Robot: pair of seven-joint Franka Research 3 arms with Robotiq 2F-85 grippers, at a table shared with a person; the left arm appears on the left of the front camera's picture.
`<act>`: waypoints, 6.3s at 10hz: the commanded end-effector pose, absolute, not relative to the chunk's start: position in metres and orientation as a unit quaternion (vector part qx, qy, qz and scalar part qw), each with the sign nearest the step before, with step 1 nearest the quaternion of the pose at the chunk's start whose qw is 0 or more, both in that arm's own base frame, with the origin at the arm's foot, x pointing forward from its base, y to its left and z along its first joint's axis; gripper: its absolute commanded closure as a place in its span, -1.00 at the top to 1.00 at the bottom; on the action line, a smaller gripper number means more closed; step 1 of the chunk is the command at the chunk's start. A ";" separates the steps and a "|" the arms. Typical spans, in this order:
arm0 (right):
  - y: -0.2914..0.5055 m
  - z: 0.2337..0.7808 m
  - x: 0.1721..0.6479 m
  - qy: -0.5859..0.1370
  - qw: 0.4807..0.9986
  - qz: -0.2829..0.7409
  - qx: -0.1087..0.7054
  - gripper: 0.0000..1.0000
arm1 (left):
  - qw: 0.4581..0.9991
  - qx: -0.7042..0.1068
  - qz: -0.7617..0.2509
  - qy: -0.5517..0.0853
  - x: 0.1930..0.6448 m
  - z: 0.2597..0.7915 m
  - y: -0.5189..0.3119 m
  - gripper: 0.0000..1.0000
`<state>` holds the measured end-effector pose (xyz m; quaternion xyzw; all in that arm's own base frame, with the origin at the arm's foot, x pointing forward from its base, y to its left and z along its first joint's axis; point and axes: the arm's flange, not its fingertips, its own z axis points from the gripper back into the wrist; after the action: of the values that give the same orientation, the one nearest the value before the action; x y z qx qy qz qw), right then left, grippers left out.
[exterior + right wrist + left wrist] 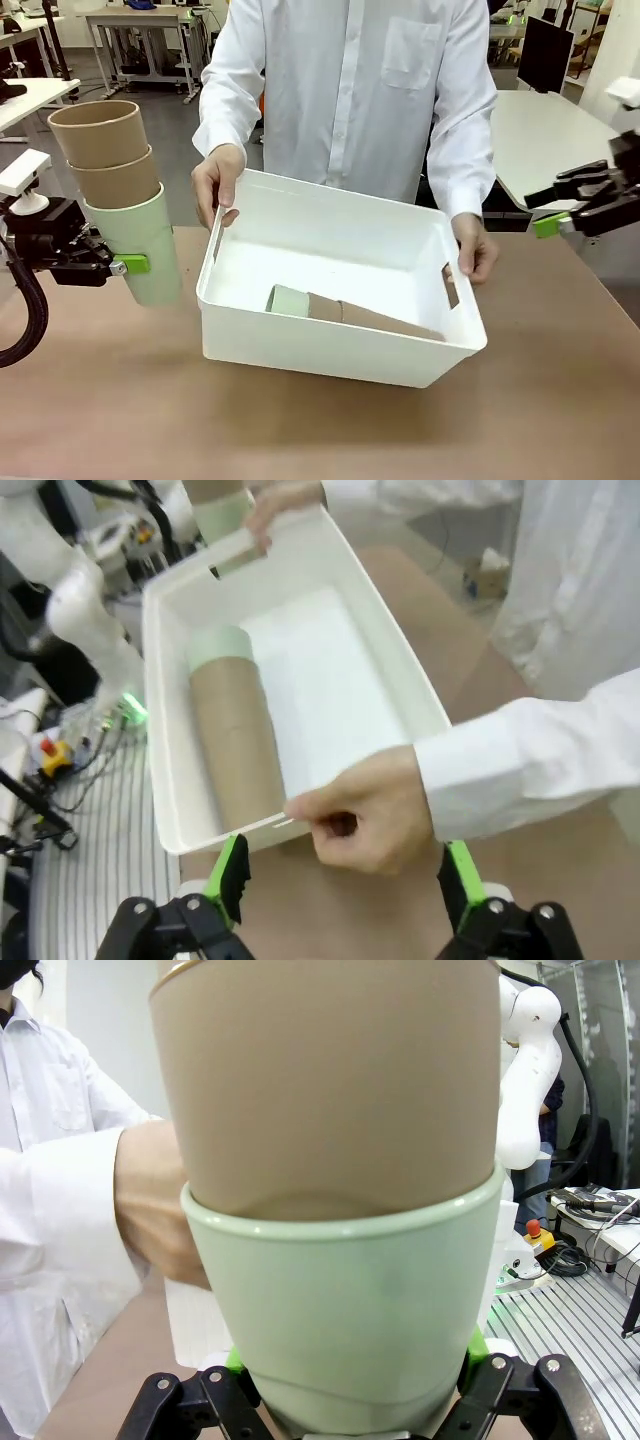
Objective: Stack the cups and store them in the basket.
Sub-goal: Place the stack of Reusable plastic cups into the Pantry Basket.
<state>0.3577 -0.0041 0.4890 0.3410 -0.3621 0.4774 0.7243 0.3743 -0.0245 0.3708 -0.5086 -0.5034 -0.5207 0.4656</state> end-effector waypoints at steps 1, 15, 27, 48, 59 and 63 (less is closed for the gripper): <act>-0.022 0.475 0.353 -0.409 0.682 0.481 0.367 1.00 | 0.461 -0.507 -0.522 -0.508 0.373 0.376 -0.025 0.70; -0.029 0.480 0.351 -0.405 0.694 0.477 0.358 1.00 | 0.461 -0.507 -0.522 -0.508 0.373 0.376 -0.025 0.70; -0.029 0.480 0.351 -0.405 0.694 0.477 0.358 1.00 | 0.581 -0.405 -0.565 -0.424 0.364 0.532 -0.072 0.70; -0.029 0.480 0.351 -0.405 0.694 0.477 0.358 1.00 | 0.708 -0.198 -0.631 -0.247 0.422 0.442 -0.303 0.70; -0.029 0.480 0.351 -0.405 0.694 0.477 0.358 1.00 | 0.704 -0.198 -0.637 -0.244 0.424 0.417 -0.313 1.00; -0.029 0.480 0.351 -0.405 0.694 0.477 0.358 1.00 | 0.686 -0.219 -0.658 -0.221 0.415 0.446 -0.293 1.00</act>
<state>0.3485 -0.0298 0.4761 0.3501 -0.4006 0.4860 0.6934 0.4162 -0.3077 0.4294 -0.2136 -0.2299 -0.6448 0.6970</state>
